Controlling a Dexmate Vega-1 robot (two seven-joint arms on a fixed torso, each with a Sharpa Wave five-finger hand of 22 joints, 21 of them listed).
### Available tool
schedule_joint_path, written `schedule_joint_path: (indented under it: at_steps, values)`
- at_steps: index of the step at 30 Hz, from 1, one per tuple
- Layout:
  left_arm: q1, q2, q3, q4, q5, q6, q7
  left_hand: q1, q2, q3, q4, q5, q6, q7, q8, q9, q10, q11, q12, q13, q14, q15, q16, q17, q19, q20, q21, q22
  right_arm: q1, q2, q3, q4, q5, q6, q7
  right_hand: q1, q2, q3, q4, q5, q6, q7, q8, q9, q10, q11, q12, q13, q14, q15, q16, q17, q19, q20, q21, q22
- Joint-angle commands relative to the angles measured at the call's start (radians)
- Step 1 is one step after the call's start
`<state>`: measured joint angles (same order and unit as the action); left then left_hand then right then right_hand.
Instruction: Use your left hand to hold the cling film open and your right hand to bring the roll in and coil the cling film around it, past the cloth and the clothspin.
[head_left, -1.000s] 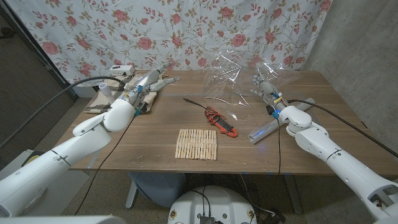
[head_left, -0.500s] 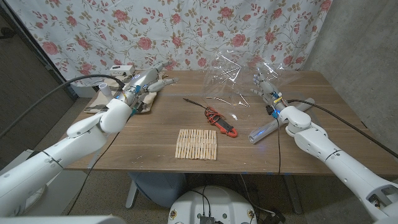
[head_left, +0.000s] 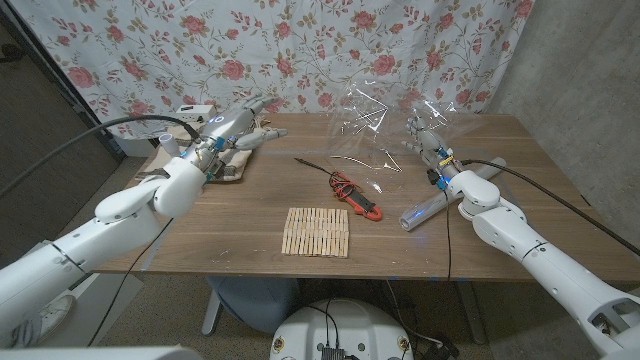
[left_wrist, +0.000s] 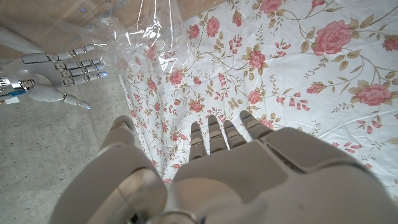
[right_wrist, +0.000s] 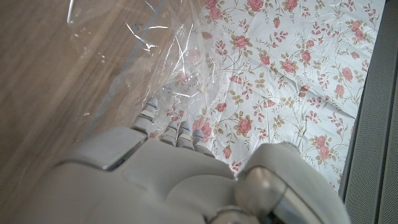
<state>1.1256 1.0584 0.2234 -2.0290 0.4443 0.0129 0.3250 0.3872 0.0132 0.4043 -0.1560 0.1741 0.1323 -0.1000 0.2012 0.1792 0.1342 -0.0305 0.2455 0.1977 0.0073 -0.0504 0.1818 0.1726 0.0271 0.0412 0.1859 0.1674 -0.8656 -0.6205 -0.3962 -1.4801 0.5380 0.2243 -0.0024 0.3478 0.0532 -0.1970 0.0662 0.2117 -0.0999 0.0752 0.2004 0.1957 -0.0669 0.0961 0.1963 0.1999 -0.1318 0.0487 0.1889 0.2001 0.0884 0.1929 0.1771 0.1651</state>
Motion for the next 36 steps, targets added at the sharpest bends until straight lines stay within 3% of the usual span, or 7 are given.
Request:
schedule_joint_path:
  at_steps: [1,9,13,24,26,31,36]
  values:
    - [0.052,0.042,-0.060,-0.046,0.070,0.025,-0.016,0.006,-0.008,-0.001,-0.005,0.005,0.007,0.000,0.000,0.002,0.009,0.000,0.002,0.004,0.007,-0.001,0.007,0.001,0.007,-0.002,0.006,0.003,0.000,-0.002,0.000,-0.003,-0.010,0.003,-0.004,0.004,0.000,-0.005,-0.005,0.004,0.006,0.000,0.003,0.001,0.010,0.000,0.009,0.001,-0.004,-0.007,0.007,-0.001,-0.001,-0.003,0.006,0.004]
    - [0.078,0.068,-0.086,-0.070,0.140,0.064,-0.035,-0.005,-0.027,-0.012,-0.002,0.005,0.014,0.004,-0.001,0.002,0.023,0.002,0.006,0.005,0.018,0.001,0.010,0.002,0.020,0.006,0.009,0.003,0.007,-0.004,-0.002,-0.004,-0.014,-0.007,-0.004,0.002,-0.003,-0.007,-0.004,0.003,0.008,-0.001,0.004,0.002,0.011,-0.001,0.009,0.001,-0.003,-0.010,0.008,-0.001,0.001,-0.002,0.007,0.004]
    - [0.079,0.092,-0.089,-0.085,0.186,0.086,-0.065,-0.010,-0.036,-0.018,-0.001,0.006,0.014,0.010,-0.003,0.002,0.023,0.005,0.004,0.005,0.019,0.004,0.008,0.002,0.030,-0.011,0.012,0.003,0.014,0.000,-0.004,0.002,-0.012,-0.011,-0.003,0.001,-0.003,-0.007,-0.005,0.003,0.008,-0.001,0.004,0.002,0.011,0.000,0.009,0.001,-0.002,-0.010,0.009,-0.001,0.001,-0.002,0.007,0.004]
    - [0.117,0.129,-0.127,-0.115,0.275,0.130,-0.097,-0.015,-0.046,-0.023,0.001,0.007,0.025,0.007,-0.001,0.003,0.027,0.002,0.004,0.006,0.025,0.004,0.008,0.003,0.029,-0.002,0.009,0.003,0.026,0.002,-0.006,0.017,-0.014,-0.011,0.003,0.001,-0.003,-0.008,-0.005,0.004,0.007,-0.001,0.003,0.002,0.011,0.001,0.009,0.000,-0.002,-0.010,0.009,-0.002,0.001,-0.003,0.007,0.004]
    - [0.129,0.135,-0.140,-0.120,0.280,0.134,-0.105,-0.016,-0.047,-0.024,0.001,0.008,0.028,0.007,0.000,0.003,0.029,0.001,0.005,0.006,0.027,0.004,0.009,0.003,0.029,-0.001,0.009,0.003,0.028,0.002,-0.006,0.021,-0.014,-0.009,0.006,0.002,-0.002,-0.007,-0.006,0.004,0.007,-0.001,0.003,0.002,0.011,0.000,0.009,0.000,-0.002,-0.010,0.009,-0.002,0.001,-0.003,0.008,0.004]
    - [0.167,0.161,-0.180,-0.141,0.324,0.157,-0.136,-0.018,-0.054,-0.026,0.004,0.013,0.067,0.016,0.005,0.004,0.094,-0.008,0.024,0.008,0.098,-0.010,0.023,0.003,0.083,-0.040,0.021,0.004,0.033,0.000,-0.007,0.025,-0.013,-0.013,0.012,0.002,-0.002,-0.007,-0.006,0.004,0.007,-0.001,0.003,0.002,0.012,0.001,0.009,0.000,-0.002,-0.010,0.009,-0.003,0.002,-0.002,0.008,0.004]
    - [0.238,0.186,-0.271,-0.160,0.357,0.157,-0.186,-0.015,-0.054,-0.025,0.004,0.014,0.061,0.015,0.000,0.004,0.082,-0.013,0.016,0.008,0.087,-0.006,0.014,0.003,0.088,-0.031,0.020,0.005,0.038,0.000,-0.007,0.028,-0.014,-0.018,0.009,0.002,-0.002,-0.007,-0.007,0.004,0.006,-0.001,0.002,0.002,0.012,0.001,0.009,0.000,-0.001,-0.010,0.010,-0.003,0.002,-0.002,0.008,0.004]
